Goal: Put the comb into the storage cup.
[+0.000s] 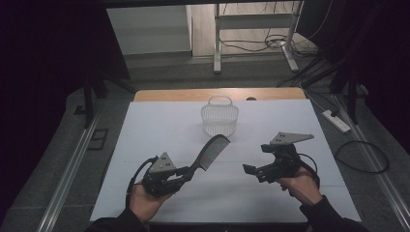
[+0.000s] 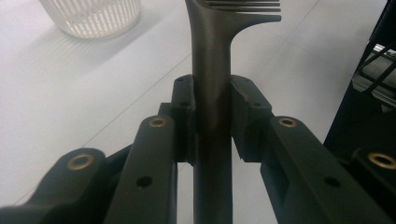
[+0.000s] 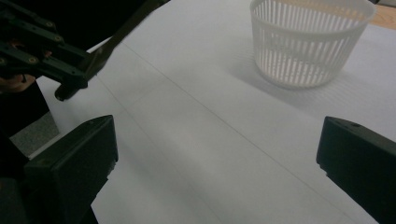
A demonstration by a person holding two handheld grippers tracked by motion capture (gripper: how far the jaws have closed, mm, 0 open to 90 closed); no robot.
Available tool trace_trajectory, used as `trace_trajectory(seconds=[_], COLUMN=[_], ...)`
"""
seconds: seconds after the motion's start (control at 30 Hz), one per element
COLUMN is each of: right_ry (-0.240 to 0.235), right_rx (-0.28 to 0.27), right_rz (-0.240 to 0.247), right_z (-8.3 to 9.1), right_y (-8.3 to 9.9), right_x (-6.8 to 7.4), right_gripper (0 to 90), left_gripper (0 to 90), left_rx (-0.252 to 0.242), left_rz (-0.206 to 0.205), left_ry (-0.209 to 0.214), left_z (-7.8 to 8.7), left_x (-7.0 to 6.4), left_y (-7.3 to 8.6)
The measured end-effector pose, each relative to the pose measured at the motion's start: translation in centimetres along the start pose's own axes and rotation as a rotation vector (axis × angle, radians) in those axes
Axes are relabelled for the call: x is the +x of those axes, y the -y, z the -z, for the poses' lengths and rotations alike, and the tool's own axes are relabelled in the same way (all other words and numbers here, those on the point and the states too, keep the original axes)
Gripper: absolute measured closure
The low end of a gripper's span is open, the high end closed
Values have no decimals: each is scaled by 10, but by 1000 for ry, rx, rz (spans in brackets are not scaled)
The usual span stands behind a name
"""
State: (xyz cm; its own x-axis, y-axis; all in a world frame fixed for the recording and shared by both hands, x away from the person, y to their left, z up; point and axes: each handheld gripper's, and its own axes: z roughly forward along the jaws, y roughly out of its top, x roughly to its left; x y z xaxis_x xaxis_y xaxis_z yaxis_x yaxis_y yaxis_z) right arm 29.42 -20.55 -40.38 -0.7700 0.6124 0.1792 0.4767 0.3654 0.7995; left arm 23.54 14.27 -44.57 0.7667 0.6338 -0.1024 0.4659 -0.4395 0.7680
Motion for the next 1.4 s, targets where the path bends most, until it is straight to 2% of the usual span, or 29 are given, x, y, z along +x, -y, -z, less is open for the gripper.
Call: trace_trajectory(seconds=[0.23,0.43,0.7,1.0,1.4], right_ry=[-48,-50,-70,-84,-121], right_rx=[10,13,50,67,82], right_rz=[-27,-31,-84,-126,-191], right_z=[-8,-17,-26,-36,-53], right_y=[-12,-21,-35,-46,-56], right_x=[2,3,3,0,-7], right_gripper=[0,0,0,0,0], left_gripper=[722,722,722,722,722], left_rx=[2,-4,-12,-18,-22], left_rz=[-9,-8,-11,-13,-39], left_ry=[2,11,22,33,43], left_z=[-5,-9,-12,-16,-18], left_x=[-3,-4,-6,-5,-7], left_y=[-2,-5,-7,-10,-10])
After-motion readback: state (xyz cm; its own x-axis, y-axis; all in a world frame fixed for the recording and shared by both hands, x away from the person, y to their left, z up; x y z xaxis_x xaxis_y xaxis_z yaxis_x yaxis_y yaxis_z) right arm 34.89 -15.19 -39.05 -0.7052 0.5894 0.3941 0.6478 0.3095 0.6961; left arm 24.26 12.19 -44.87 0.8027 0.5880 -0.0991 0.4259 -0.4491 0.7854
